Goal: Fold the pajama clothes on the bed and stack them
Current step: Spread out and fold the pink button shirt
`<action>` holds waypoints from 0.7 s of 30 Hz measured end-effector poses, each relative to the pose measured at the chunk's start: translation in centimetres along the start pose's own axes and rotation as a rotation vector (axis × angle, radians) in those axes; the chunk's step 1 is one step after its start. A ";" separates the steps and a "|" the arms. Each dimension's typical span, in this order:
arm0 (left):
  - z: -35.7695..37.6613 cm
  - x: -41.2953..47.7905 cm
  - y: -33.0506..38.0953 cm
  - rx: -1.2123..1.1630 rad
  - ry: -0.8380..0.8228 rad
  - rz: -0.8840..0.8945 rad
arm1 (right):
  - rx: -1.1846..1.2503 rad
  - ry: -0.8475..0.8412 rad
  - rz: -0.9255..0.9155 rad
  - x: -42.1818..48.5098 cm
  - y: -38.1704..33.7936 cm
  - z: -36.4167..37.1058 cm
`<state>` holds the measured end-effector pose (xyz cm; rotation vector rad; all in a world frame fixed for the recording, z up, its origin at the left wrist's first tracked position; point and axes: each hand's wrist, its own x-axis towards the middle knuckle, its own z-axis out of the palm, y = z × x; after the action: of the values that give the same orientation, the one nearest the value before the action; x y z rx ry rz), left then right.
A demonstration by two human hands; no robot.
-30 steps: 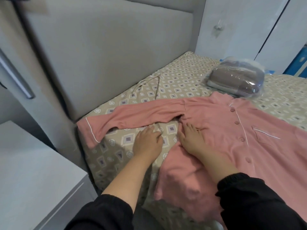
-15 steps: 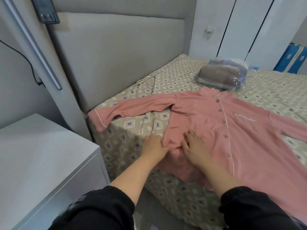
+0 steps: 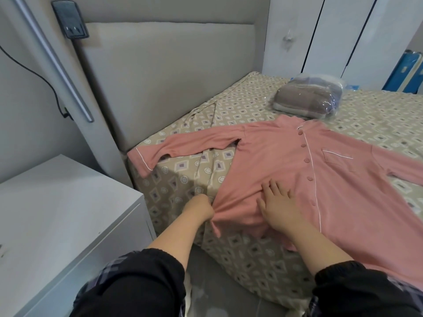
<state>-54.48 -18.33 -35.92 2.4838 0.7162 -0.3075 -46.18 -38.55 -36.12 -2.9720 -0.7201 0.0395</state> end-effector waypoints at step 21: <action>-8.7 7.4 -9.2 -2.031 0.346 -0.441 | 0.118 0.048 -0.058 7.9 -6.1 1.2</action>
<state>-52.74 -3.81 -35.23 0.4219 0.9118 0.5254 -42.02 -29.46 -36.83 -2.8287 -0.7690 0.0074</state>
